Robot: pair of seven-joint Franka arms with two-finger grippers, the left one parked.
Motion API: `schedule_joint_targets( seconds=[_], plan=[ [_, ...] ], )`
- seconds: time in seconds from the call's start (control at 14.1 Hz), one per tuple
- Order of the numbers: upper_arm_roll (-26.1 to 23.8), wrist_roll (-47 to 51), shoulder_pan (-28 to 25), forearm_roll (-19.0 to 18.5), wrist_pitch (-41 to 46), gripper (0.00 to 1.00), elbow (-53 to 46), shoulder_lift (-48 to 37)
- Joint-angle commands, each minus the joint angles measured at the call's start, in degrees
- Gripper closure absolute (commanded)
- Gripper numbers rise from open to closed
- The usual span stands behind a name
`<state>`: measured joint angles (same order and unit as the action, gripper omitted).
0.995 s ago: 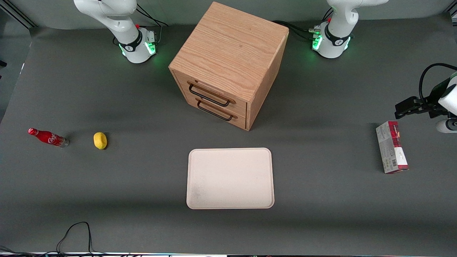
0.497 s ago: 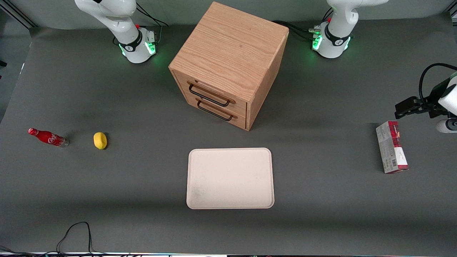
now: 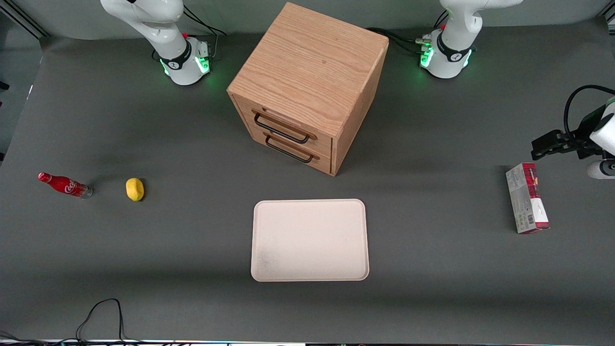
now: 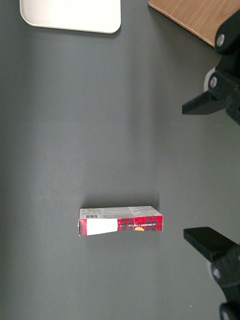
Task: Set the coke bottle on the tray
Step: 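Lower the open right gripper around the bottle's neck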
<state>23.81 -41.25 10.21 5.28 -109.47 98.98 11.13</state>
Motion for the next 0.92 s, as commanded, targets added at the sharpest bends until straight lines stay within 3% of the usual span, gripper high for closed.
schedule_joint_targets(
  seconds=[0.0, 0.21, 0.5, 0.85],
  plan=[
    [0.4, -1.8, -0.7, 2.9, -8.1, 0.00, 8.9, -1.5],
    [0.4, -2.7, -0.5, 3.6, -11.5, 0.00, 10.0, 1.7],
    [0.4, -8.1, -0.1, 8.2, -15.5, 0.00, 9.8, 6.3],
    [0.3, -8.1, -0.2, 9.0, -17.8, 0.00, 9.7, 8.7]
  ],
)
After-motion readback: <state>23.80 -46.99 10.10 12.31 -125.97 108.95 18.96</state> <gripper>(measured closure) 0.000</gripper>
